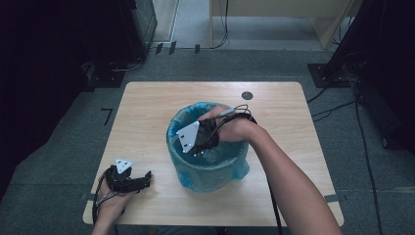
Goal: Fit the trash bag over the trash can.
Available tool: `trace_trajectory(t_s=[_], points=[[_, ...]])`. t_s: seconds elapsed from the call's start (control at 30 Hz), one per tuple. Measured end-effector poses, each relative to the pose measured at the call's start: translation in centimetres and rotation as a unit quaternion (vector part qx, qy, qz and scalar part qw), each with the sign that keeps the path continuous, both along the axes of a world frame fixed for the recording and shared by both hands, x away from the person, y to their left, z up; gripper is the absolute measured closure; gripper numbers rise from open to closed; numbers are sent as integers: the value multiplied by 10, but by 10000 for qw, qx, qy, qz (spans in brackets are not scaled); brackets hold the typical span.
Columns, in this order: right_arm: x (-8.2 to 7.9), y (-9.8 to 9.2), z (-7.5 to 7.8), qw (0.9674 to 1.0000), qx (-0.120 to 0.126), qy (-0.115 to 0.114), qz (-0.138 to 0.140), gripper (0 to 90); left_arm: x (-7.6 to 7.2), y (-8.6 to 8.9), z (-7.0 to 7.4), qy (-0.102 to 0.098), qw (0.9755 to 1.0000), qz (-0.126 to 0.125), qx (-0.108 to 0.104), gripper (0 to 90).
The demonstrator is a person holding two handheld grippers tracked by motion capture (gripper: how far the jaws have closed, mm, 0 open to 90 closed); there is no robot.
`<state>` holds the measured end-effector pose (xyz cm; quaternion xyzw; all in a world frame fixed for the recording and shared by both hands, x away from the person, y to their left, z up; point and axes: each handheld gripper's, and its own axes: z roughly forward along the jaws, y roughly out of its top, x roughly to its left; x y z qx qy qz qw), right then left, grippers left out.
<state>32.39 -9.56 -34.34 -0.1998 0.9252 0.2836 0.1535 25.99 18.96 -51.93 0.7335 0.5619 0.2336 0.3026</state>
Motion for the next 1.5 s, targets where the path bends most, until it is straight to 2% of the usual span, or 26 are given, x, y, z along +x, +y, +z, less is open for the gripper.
trace_trajectory(t_s=[0.27, 0.53, 0.87, 1.13, 1.33, 1.5], points=[[-12, -13, 13, 9998, 64, 63, 172, 900, 0, 0, 0, 0, 10000, -1, 2, 0], [-28, -33, 28, 9994, 45, 149, 302, 900, 0, 0, 0, -5, 10000, 4, -8, 0], [-54, -57, 44, 9984, -57, 248, 500, 900, 0, 0, 0, -6, 10000, 5, -6, 0], [-77, -80, 43, 9975, -115, 323, 614, 900, 0, 0, 0, -7, 10000, 8, -4, 0], [-88, -96, 40, 9978, -144, 332, 555, 900, 0, 0, 0, -7, 10000, 13, -3, 0], [-92, -110, 29, 9980, -210, 403, 434, 900, 0, 0, 0, -6, 10000, 12, -1, 0]])
